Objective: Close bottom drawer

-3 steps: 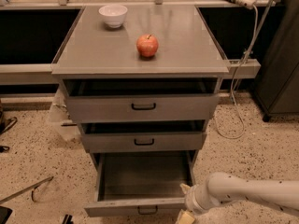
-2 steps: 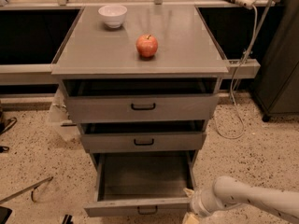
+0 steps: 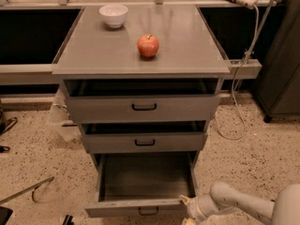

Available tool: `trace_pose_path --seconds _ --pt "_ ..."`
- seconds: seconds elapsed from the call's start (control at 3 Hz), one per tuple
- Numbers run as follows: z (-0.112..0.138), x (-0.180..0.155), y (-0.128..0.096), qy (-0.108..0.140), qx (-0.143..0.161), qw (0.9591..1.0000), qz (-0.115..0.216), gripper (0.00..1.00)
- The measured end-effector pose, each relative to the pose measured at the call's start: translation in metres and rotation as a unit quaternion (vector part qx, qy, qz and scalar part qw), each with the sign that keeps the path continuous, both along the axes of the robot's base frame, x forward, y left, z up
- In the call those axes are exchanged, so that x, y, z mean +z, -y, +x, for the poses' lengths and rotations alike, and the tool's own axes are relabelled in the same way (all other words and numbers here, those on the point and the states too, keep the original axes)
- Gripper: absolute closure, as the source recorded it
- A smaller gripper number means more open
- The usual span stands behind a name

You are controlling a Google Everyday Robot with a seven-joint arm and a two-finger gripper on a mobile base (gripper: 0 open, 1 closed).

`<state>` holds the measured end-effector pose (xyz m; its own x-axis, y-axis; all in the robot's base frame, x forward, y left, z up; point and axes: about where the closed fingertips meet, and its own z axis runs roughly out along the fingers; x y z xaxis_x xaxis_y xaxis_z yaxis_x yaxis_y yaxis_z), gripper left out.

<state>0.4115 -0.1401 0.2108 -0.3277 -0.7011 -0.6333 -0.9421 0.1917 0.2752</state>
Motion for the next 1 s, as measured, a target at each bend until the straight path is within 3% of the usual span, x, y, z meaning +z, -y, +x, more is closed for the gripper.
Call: trace_pose_path --seconds 0.67,1.0 --pt "-0.008 0.008 -0.003 0.008 -0.003 1.0000 0.000 0.00" --pt "-0.027 0.015 -0.013 0.020 -0.012 0.9997 0.008 0.00"
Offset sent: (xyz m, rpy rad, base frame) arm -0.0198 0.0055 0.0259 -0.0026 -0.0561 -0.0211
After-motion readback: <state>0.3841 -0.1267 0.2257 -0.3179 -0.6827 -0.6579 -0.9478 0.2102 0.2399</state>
